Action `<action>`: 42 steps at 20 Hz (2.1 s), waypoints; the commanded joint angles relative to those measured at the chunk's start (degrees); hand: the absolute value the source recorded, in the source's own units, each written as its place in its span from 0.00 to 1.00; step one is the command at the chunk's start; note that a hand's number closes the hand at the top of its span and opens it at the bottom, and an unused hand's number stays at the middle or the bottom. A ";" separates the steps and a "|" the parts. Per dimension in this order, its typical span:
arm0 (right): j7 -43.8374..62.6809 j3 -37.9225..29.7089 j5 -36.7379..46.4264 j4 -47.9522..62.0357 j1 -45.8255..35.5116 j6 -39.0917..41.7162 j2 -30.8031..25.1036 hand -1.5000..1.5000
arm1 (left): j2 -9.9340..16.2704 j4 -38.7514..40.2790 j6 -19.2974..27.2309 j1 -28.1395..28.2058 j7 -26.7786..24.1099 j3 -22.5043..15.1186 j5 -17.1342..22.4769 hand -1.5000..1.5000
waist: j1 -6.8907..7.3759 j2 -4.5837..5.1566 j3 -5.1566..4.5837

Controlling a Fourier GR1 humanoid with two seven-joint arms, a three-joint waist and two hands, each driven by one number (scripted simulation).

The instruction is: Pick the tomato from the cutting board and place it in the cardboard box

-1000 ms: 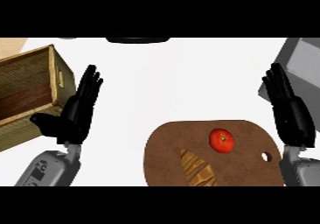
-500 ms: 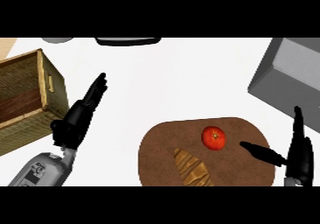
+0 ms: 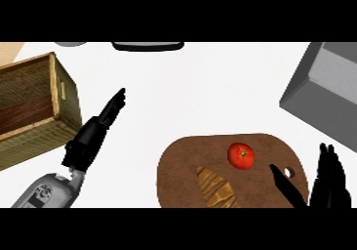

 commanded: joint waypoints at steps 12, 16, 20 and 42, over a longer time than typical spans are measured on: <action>47.69 24.05 21.29 -25.70 -6.22 38.11 14.04 0.00 | -1.19 0.81 -2.19 -0.63 -0.13 -0.59 -0.12 0.50 | 2.08 0.14 0.95; 57.02 25.54 20.98 -22.01 -15.02 40.17 14.10 0.00 | -1.26 -0.54 -2.64 -0.50 0.86 0.08 -0.46 0.50 | 2.61 0.24 1.18; 57.95 25.16 18.81 -20.00 -16.61 39.98 14.12 0.00 | -1.04 2.05 -4.25 -2.03 -0.10 2.33 0.28 0.50 | 2.21 0.37 1.17; 55.34 18.74 13.75 -8.30 -21.88 36.86 14.14 0.00 | -5.49 4.69 -6.64 -2.20 -0.59 3.61 -3.04 0.50 | 1.60 0.26 1.25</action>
